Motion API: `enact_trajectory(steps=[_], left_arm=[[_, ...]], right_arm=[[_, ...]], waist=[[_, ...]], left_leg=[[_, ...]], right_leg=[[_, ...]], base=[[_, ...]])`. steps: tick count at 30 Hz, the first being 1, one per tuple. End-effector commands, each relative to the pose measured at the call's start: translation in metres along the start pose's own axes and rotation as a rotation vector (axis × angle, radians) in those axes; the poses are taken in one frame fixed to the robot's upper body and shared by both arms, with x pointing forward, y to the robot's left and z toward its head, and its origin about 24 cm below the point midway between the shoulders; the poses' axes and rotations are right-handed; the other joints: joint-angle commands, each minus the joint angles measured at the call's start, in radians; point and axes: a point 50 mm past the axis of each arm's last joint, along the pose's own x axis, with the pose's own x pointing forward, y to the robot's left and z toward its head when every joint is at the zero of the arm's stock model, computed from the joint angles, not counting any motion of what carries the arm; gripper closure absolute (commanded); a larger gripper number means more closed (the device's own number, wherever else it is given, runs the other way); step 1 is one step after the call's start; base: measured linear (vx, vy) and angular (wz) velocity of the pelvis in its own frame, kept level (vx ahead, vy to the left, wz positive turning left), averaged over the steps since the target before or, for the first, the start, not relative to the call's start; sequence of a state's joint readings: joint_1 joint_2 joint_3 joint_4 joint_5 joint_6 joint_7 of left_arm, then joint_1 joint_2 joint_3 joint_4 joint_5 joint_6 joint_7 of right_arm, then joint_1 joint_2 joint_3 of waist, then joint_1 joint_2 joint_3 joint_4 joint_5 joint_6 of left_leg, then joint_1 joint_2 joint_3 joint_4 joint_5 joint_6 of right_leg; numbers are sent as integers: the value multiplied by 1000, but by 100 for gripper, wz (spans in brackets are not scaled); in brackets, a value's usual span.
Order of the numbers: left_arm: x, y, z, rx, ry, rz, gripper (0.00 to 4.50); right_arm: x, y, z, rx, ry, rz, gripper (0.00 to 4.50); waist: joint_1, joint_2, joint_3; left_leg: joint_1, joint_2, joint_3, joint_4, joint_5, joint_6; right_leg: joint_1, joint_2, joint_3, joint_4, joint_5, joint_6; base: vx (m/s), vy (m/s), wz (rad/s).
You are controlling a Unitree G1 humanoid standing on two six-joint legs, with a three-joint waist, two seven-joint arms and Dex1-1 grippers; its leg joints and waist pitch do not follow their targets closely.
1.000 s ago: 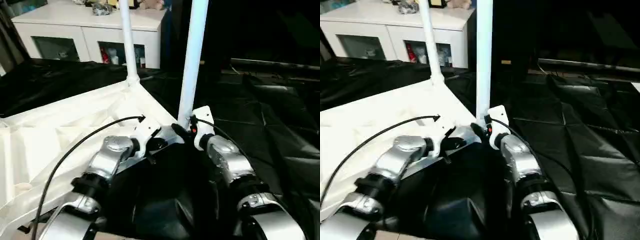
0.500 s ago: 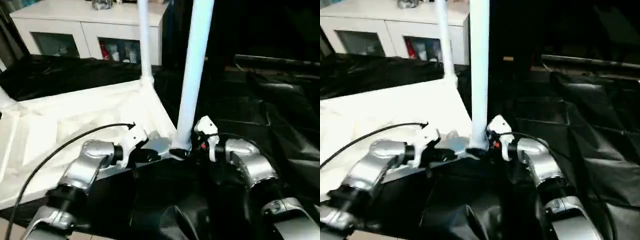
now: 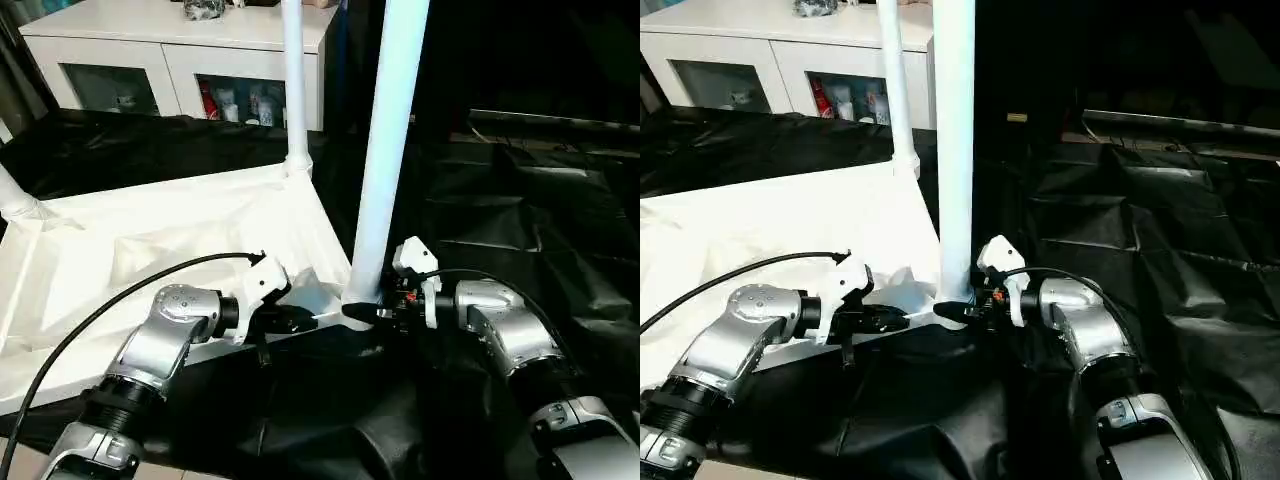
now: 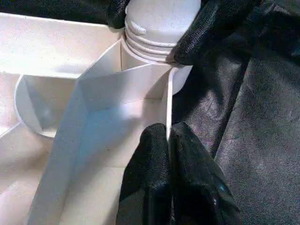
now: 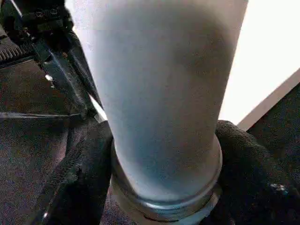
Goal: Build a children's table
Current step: Rotate leg to tighten
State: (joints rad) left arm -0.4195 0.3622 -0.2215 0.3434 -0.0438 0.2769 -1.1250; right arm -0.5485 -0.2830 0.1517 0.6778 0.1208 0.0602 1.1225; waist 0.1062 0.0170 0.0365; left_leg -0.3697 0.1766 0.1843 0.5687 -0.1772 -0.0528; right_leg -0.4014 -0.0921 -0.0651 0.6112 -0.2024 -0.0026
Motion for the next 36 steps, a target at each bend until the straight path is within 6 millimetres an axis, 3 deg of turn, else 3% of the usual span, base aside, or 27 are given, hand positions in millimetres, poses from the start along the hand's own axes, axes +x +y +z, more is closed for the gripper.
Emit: enact_trajectory(steps=[1,4,6,7,9,11,12,13,15,16,17,19,21,22,25,29,32,33,36], left_arm=[[10,-8,-10,-65,-22,-21,450],[20,2,-10,-86,8,104,450],[29,6,-6,-109,3,161,450],[29,6,-6,-109,3,161,450],[43,10,0,-124,18,228,450],[50,12,3,-134,21,265,450],[60,12,8,-138,20,284,450],[60,12,8,-138,20,284,450],[67,10,12,-131,13,276,450],[68,10,13,-124,11,272,450],[69,9,14,-116,9,266,450],[67,10,13,-99,20,262,450],[64,11,12,-100,24,257,450],[60,13,10,-95,21,253,450],[51,12,8,-73,2,193,450],[40,8,4,-54,-8,98,450],[29,8,-2,-46,15,68,450],[25,7,-4,-44,18,50,450],[17,5,-6,-34,9,-3,450]], right_arm=[[5,2,0,16,-19,-12,171],[9,-8,-8,64,-4,-196,174],[15,-11,-14,103,10,-308,175],[15,-11,-14,103,10,-308,175],[25,-13,-23,179,36,-482,176],[32,-11,-24,209,40,-538,176],[43,-7,-22,236,27,-573,176],[43,-7,-22,236,27,-573,176],[54,-2,-16,224,-8,-555,176],[57,-1,-12,221,-30,-541,176],[60,1,-9,216,-55,-522,120],[61,2,-3,193,-81,-494,106],[58,1,1,172,-100,-469,88],[54,-1,4,150,-117,-443,78],[44,-2,11,96,-130,-329,65],[28,0,12,17,-89,-175,65],[12,-3,10,-31,-45,-97,65],[6,-3,9,-37,-33,-72,65],[-4,-4,8,-45,-15,-23,65]], waist=[[4,-22,-53],[-3,-18,-48],[-6,-21,-45],[-6,-18,-46],[-12,-16,-42],[-17,-18,-41],[-17,-4,-39],[-19,-9,-38],[-17,-6,-34],[-19,-10,-34],[-17,-5,-36],[-18,-7,-40],[-17,-6,-42],[-17,-12,-41],[-13,-11,-44],[-8,-14,-47],[-4,-12,-54],[-5,-15,-54],[-2,-12,-57]], left_leg=[[5,52,-12,-53,-127,106],[9,52,-14,-59,-170,80],[12,50,-16,-63,-211,49],[13,51,-17,-64,-215,40],[17,50,-19,-70,-255,22],[15,48,-22,-72,-279,9],[20,49,-22,-73,-297,0],[23,46,-20,-72,-313,0],[30,47,-26,-76,-375,-6],[32,46,-28,-76,-401,-8],[31,47,-31,-78,-399,-9],[25,50,-32,-82,-372,-4],[20,52,-28,-84,-333,6],[20,51,-26,-83,-332,11],[18,51,-25,-79,-313,26],[9,52,-21,-73,-236,61],[8,55,-17,-62,-146,89],[8,55,-15,-60,-134,97],[4,56,-15,-54,-106,120]], right_leg=[[49,-60,43,-65,-122,-241],[44,-61,45,-75,-190,-233],[46,-64,45,-84,-271,-213],[45,-66,45,-84,-284,-209],[39,-62,46,-93,-336,-185],[42,-66,46,-97,-381,-167],[35,-65,48,-103,-398,-157],[32,-62,47,-108,-413,-150],[30,-68,45,-118,-503,-127],[29,-69,45,-123,-537,-112],[31,-71,45,-121,-535,-109],[37,-69,45,-117,-479,-112],[41,-66,46,-109,-385,-140],[42,-66,46,-109,-376,-149],[45,-68,47,-106,-355,-159],[54,-68,45,-95,-270,-184],[56,-63,40,-76,-134,-227],[56,-61,40,-73,-106,-235],[58,-60,37,-62,-40,-263]], base=[[0,0,0],[0,0,0],[0,0,0],[0,0,0],[0,0,0],[0,0,0],[0,0,0],[0,0,0],[0,0,0],[0,0,0],[0,0,0],[0,0,0],[0,0,0],[0,0,0],[0,0,0],[0,0,0],[0,0,0],[0,0,0],[0,0,0]])
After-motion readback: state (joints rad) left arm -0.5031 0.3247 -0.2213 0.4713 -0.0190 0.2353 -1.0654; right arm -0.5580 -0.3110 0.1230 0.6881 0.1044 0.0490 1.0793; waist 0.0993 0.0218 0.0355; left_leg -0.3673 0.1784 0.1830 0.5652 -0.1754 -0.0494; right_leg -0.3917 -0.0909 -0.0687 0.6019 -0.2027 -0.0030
